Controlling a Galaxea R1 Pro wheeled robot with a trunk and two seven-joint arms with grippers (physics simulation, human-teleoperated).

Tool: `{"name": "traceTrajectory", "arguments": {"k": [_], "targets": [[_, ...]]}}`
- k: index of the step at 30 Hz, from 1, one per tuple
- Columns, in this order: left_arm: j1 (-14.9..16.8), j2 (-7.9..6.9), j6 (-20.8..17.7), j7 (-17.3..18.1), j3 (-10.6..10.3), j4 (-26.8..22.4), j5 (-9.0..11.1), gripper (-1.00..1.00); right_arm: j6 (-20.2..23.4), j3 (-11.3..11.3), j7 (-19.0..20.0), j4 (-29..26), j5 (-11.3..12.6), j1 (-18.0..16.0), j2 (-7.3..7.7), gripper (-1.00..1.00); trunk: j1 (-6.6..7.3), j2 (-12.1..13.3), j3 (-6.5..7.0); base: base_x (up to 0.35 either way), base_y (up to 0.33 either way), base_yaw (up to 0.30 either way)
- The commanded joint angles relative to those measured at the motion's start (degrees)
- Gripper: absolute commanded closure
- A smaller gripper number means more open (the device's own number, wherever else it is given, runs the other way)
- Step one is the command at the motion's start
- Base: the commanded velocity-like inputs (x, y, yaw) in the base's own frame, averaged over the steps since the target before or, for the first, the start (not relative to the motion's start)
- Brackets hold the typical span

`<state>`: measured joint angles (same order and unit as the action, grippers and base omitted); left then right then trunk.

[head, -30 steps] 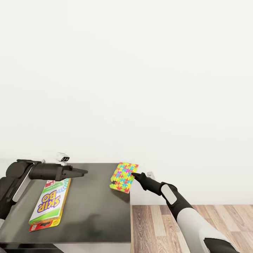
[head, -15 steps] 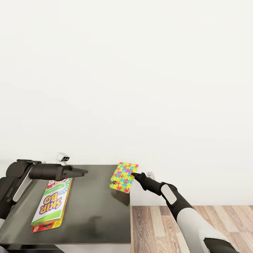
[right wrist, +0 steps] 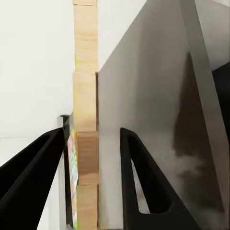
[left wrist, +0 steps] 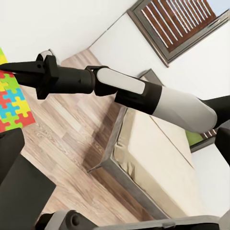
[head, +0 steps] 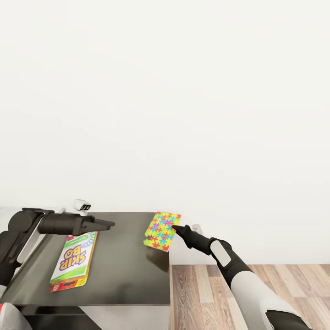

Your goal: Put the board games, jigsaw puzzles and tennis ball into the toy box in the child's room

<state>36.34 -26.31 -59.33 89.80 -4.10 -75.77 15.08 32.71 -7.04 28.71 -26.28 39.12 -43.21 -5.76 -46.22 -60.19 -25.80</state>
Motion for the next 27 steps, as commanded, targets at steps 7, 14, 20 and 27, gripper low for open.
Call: {"name": "traceTrajectory", "arguments": {"k": [7,14,20,27], "targets": [[0.05,-0.05,-0.61,0.20,-0.07,0.00,-0.05,-1.00,0.03,-0.43,0.55,-0.53,0.08,0.05,-0.04,1.00,1.55,2.78,1.20,-0.010,0.000,0.000],[0.05,-0.03,-0.61,0.20,-0.12,0.00,-0.05,-1.00,0.06,-0.46,1.01,-0.53,0.86,0.14,-0.04,1.00,3.08,5.59,2.45,0.000,0.000,0.000],[0.05,-0.05,-0.61,0.20,-0.12,0.00,-0.05,-1.00,-0.02,-0.44,1.48,-0.54,2.31,0.34,0.04,1.00,4.40,8.00,3.53,0.000,0.000,0.000],[0.05,-0.05,-0.55,0.20,-0.13,0.00,-0.05,-1.00,-0.17,-0.43,1.59,-0.53,2.51,0.40,0.00,1.00,5.94,10.80,4.79,0.000,0.000,0.000]]}}
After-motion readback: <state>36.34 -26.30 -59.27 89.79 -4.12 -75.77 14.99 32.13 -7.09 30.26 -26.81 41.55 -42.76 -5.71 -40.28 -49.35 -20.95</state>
